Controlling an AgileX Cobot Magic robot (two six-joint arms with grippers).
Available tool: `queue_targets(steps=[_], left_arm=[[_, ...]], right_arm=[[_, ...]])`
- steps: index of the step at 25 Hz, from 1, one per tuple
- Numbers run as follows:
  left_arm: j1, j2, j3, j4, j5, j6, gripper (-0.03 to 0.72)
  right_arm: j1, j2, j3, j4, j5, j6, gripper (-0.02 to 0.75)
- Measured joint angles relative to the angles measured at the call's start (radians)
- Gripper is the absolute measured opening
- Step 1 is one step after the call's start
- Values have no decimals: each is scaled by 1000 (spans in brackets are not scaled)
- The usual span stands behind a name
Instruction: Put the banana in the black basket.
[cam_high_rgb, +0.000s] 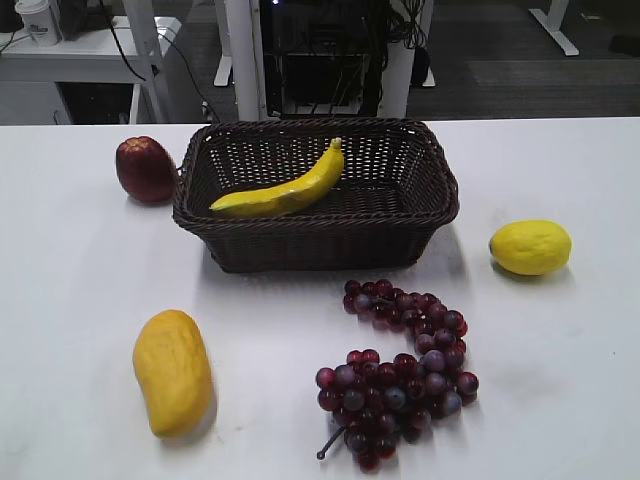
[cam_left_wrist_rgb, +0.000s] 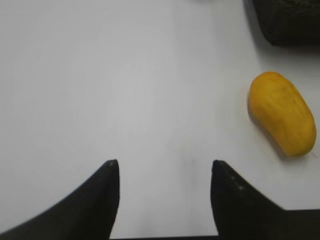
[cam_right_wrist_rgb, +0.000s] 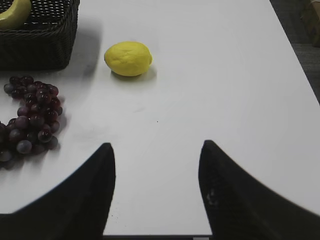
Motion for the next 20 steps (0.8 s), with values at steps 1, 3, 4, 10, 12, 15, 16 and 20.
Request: queue_targets(steps=[1, 3, 4, 10, 12, 15, 16, 20], left_arm=[[0, -25, 0, -1, -1, 0, 571], [0, -72, 0, -3, -1, 0, 571], [0, -92, 0, -3, -2, 0, 571], [0, -218, 0, -4, -2, 0, 558], [0, -224, 0, -4, -1, 0, 546], [0, -225, 0, -4, -1, 0, 528], [0, -225, 0, -4, -1, 0, 526], [0, -225, 0, -4, -1, 0, 524]], right_arm=[[0, 0, 0, 0, 0, 0, 440], [0, 0, 0, 0, 0, 0, 440], [0, 0, 0, 0, 0, 0, 440], [0, 0, 0, 0, 0, 0, 440], [0, 0, 0, 0, 0, 0, 440], [0, 0, 0, 0, 0, 0, 440], [0, 0, 0, 0, 0, 0, 440], [0, 0, 0, 0, 0, 0, 440]])
